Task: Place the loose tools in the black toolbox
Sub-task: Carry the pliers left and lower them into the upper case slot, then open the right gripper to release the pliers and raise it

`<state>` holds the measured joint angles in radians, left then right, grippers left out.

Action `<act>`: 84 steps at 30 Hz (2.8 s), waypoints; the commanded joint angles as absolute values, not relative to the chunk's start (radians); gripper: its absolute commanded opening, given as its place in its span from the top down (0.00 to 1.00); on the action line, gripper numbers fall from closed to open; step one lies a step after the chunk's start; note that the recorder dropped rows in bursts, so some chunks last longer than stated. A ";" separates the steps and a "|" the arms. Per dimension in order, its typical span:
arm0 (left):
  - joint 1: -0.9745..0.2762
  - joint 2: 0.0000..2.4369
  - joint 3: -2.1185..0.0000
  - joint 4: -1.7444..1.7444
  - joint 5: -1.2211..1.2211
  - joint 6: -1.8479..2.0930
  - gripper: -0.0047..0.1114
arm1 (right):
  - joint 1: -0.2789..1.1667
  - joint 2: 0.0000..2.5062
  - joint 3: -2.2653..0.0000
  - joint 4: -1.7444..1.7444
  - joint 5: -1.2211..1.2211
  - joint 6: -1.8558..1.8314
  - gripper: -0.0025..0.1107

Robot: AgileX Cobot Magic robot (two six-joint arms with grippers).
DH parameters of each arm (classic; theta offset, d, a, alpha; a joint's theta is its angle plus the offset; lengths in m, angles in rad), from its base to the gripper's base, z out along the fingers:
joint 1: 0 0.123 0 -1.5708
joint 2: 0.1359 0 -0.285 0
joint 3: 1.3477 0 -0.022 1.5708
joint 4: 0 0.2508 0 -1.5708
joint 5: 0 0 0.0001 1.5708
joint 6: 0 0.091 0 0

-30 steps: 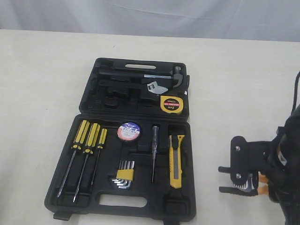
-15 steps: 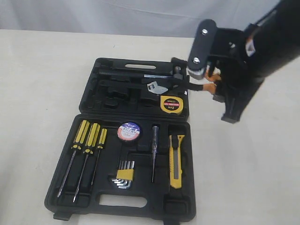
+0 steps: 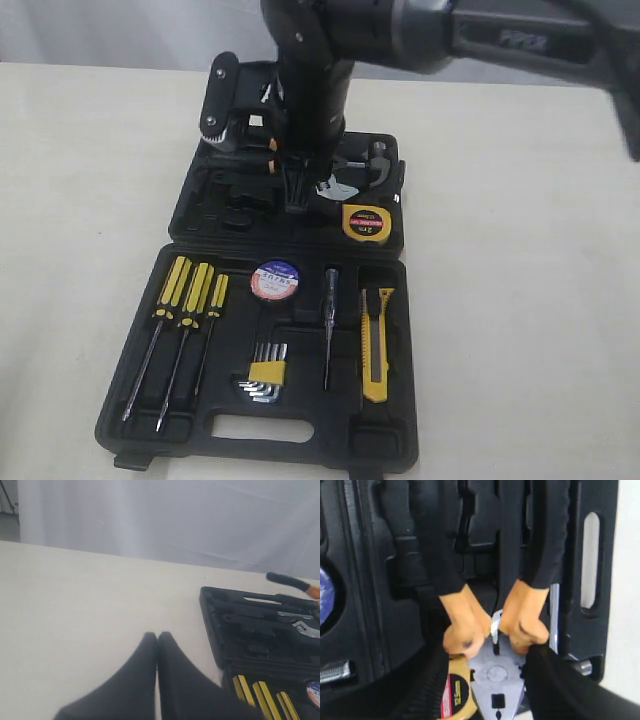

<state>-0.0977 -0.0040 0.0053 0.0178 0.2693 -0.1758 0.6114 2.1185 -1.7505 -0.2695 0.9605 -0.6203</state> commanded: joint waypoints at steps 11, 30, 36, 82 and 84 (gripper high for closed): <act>-0.103 0.000 0.000 0.020 0.269 -0.175 0.96 | 0.659 2.285 -1.837 -0.271 0.886 -0.614 0.98; -0.103 0.000 0.000 0.020 0.269 -0.175 0.96 | 0.661 2.330 -1.837 -0.275 0.867 -0.545 0.54; -0.103 0.000 0.000 0.022 0.269 -0.175 0.96 | 0.673 2.317 -1.837 -0.347 0.872 -0.500 0.42; -0.103 0.000 0.000 0.022 0.269 -0.175 0.96 | 0.690 2.367 -1.837 -0.208 0.764 -0.225 0.98; -0.103 0.000 0.000 0.022 0.269 -0.175 0.96 | 0.690 2.354 -1.837 -0.208 0.778 -0.225 0.98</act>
<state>-0.0977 -0.0040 0.0053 0.0178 0.2693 -0.1758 0.6909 2.3517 -1.8401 -0.2226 0.7464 -0.2303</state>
